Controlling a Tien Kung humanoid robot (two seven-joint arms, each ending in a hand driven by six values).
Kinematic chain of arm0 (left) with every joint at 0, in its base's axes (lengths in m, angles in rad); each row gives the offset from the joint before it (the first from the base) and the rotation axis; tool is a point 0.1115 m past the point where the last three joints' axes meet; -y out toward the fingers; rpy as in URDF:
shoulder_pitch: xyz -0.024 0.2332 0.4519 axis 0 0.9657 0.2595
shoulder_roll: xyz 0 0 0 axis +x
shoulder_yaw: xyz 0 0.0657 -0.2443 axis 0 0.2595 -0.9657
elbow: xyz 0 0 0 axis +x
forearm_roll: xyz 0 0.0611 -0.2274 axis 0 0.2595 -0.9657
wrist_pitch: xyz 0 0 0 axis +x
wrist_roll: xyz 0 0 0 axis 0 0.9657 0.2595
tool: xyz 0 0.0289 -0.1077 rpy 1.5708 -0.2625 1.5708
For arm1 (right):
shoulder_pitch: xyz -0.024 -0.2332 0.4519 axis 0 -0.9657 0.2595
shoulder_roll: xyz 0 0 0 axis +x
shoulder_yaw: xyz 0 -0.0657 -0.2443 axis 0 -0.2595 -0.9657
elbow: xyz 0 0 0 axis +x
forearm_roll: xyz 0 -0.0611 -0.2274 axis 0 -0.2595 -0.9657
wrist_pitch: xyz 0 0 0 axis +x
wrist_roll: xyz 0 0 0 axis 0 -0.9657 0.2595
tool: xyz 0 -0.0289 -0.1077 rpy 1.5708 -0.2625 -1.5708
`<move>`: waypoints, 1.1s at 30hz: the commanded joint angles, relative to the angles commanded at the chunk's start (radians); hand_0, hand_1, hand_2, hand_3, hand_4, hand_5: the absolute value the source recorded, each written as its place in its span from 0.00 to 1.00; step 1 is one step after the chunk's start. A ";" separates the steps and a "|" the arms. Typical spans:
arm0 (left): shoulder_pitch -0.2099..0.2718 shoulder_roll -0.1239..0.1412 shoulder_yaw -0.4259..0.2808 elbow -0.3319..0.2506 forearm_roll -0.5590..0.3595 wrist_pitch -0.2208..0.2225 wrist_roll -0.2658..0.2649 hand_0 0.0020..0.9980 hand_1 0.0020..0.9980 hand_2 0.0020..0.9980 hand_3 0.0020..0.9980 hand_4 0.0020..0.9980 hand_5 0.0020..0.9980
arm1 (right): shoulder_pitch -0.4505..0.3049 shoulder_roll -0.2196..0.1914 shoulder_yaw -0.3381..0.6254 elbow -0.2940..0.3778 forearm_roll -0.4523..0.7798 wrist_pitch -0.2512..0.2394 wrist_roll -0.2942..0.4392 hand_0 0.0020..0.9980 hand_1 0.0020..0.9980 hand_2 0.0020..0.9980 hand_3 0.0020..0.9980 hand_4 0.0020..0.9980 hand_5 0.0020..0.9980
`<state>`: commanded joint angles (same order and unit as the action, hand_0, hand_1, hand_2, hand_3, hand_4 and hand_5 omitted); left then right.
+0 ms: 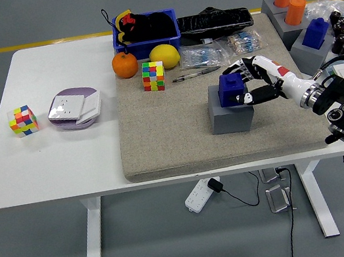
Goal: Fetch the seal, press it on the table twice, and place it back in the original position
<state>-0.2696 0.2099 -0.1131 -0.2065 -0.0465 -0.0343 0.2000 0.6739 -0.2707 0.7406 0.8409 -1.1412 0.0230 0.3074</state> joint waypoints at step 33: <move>0.003 0.003 0.004 0.000 -0.008 -0.004 -0.002 0.82 0.79 0.77 0.80 0.69 0.41 | -0.037 -0.056 0.107 0.063 -0.112 0.112 -0.066 0.99 0.95 0.92 0.96 1.00 0.37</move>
<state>-0.2664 0.2127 -0.1086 -0.2070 -0.0543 -0.0382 0.1980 0.6373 -0.3264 0.8472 0.9035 -1.2529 0.1353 0.2409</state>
